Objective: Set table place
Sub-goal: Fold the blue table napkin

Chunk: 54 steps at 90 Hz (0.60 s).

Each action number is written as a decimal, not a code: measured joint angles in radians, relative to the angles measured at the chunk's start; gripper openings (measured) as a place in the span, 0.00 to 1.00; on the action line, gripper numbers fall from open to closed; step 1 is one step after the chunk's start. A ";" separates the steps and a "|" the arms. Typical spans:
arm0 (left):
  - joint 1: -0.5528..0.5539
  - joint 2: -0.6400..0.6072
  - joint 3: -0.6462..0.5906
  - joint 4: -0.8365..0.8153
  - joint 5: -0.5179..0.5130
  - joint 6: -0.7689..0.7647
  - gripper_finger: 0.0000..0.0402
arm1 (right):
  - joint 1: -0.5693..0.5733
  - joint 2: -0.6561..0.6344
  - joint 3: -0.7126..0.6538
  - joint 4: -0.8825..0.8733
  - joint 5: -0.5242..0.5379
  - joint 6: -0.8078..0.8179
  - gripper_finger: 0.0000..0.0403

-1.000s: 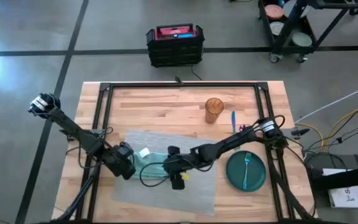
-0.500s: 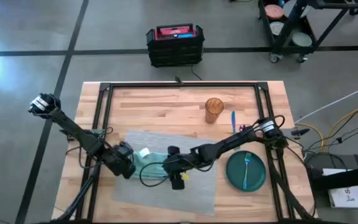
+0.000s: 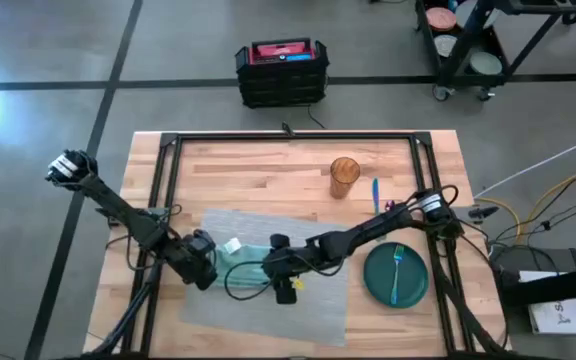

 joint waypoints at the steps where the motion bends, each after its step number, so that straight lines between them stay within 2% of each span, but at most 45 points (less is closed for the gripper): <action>1: 0.000 0.000 0.006 -0.007 0.005 0.000 0.01 | 0.000 0.000 0.000 0.000 0.000 0.000 0.50; 21: 0.000 -0.001 0.095 -0.208 0.024 0.010 0.00 | 0.000 0.000 0.000 0.000 0.000 0.000 0.50; 41: 0.000 0.002 0.092 -0.249 0.092 0.023 0.01 | 0.000 0.000 0.000 -0.001 0.000 0.000 0.52; 54: 0.000 0.002 0.092 -0.242 0.100 0.025 0.01 | 0.000 0.000 0.000 -0.001 0.000 0.000 0.52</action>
